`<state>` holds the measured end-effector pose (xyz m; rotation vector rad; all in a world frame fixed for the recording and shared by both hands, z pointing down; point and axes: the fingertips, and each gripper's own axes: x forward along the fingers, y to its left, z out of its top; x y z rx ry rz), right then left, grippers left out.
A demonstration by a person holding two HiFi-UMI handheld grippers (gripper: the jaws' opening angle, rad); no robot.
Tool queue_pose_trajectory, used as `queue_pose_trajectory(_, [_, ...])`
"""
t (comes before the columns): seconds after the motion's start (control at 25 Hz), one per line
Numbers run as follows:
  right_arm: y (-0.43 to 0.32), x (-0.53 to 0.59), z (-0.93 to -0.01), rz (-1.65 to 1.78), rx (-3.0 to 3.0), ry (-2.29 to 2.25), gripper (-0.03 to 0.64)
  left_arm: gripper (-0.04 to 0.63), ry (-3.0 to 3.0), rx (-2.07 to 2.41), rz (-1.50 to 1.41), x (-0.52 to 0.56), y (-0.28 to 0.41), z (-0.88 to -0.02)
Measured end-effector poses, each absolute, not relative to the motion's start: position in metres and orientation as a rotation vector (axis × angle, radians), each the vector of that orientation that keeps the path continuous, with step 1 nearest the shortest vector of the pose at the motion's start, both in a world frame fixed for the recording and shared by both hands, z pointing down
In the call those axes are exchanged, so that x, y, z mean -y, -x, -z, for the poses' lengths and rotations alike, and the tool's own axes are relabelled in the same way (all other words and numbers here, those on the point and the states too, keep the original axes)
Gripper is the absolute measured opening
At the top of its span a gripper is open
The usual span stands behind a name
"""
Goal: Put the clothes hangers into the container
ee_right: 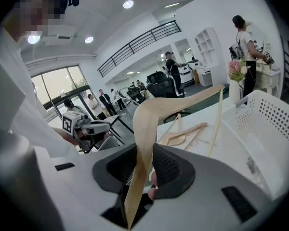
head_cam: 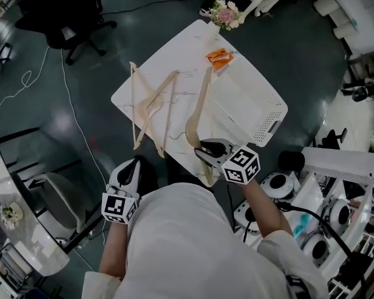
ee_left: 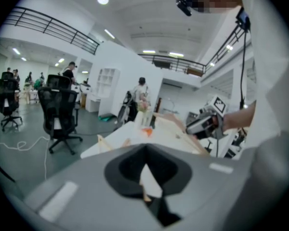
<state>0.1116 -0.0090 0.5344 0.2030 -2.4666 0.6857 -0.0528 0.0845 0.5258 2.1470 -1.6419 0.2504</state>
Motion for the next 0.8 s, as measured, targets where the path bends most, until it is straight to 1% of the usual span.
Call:
queue_pose_trajectory(0.2, [-0.149,0.046,-0.514,-0.678,2.446,-0.291,0.097,0.0,-2.187,1.61,-0.254,-0.072,0.049,-0.524])
queue_pose_trajectory(0.36, [-0.191,0.077,-0.514,-0.739,2.374,-0.3,0.097,0.0,-2.206,1.594,-0.252,-0.063,0.042,-0.522])
queue_pose_trajectory(0.56, [-0.228,0.104,-0.526,-0.848,2.243,-0.153,0.097,0.0,-2.206,1.587,-0.255,-0.056,0.037,-0.524])
queue_pose_trajectory(0.8, [-0.253,0.132,-0.55,-0.948,2.084,0.011,0.097,0.001,-2.172,1.602,-0.269,-0.059,0.035,-0.527])
